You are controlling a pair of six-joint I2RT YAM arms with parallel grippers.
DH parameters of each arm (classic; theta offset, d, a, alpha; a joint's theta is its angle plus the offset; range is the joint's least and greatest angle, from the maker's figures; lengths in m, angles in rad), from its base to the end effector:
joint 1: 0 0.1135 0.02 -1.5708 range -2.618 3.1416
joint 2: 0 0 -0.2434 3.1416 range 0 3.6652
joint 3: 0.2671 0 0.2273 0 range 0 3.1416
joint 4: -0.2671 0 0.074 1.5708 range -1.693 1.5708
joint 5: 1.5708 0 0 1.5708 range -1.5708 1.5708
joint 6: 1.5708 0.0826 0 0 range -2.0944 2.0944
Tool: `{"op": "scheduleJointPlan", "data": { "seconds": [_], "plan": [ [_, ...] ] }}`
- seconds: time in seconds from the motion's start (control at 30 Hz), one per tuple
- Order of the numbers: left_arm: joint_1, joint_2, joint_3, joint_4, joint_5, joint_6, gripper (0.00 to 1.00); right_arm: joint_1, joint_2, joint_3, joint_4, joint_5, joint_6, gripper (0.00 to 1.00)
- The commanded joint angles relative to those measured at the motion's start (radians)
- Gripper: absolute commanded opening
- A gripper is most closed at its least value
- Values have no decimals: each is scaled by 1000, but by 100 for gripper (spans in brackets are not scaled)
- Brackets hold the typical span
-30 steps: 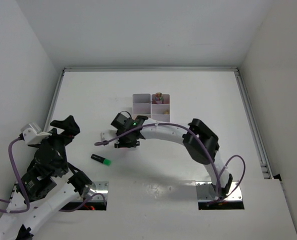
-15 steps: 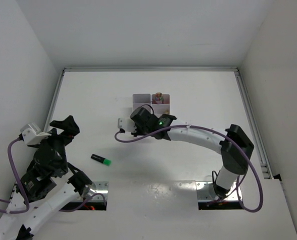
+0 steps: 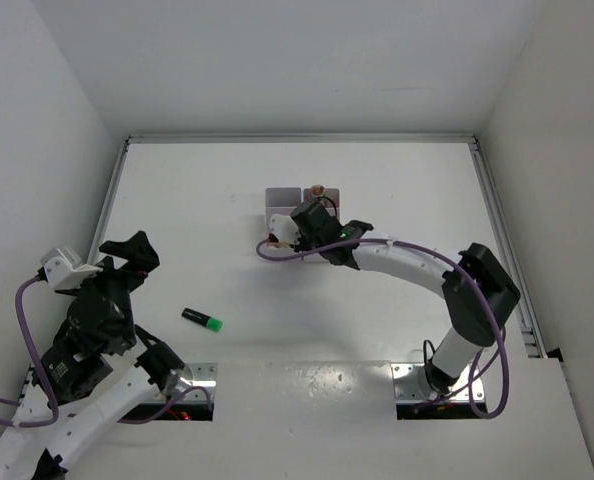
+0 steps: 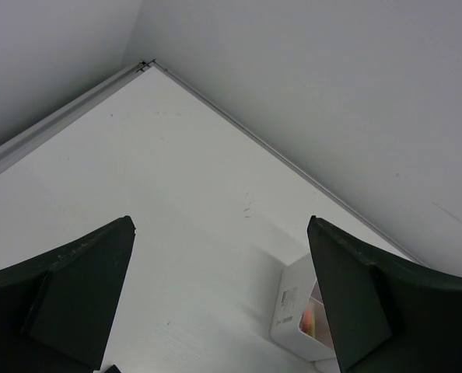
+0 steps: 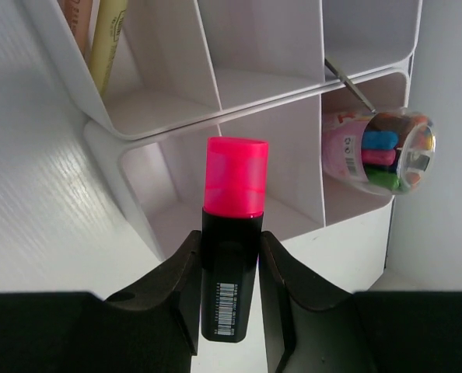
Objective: Sort the stationery into containers
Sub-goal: Place the pen in the storage box.
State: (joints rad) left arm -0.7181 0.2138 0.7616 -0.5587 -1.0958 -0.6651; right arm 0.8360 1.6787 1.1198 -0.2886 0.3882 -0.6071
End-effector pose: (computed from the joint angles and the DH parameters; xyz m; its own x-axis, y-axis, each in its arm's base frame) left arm 0.0859 0.0225 0.3293 0.2211 -0.5680 -0.7928 -0.2952 0.7358 -0.6095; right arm 0.2669 0.2487 0.1773 -0.1168 -0.9169 -0.3817 -0.7128 0.3450 -0.6106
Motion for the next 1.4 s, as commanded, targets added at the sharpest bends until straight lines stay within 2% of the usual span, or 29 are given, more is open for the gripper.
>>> {"op": "scheduleJointPlan", "data": {
  "seconds": [0.0, 0.43, 0.87, 1.2, 1.37],
  "plan": [
    [9, -10, -2, 29, 2, 15, 99, -27, -10, 8, 57, -40, -16, 0],
    [9, -1, -2, 29, 2, 15, 99, -46, 18, 35, 77, -202, -6, 1],
    [9, -1, -2, 29, 2, 15, 99, -97, 18, -8, 206, -296, -26, 1],
    [9, -1, -2, 29, 2, 15, 99, -144, -20, -68, 215, -410, -6, 5],
    [9, -1, -2, 29, 2, 15, 99, -164, -30, -89, 215, -445, 4, 12]
  ]
}}
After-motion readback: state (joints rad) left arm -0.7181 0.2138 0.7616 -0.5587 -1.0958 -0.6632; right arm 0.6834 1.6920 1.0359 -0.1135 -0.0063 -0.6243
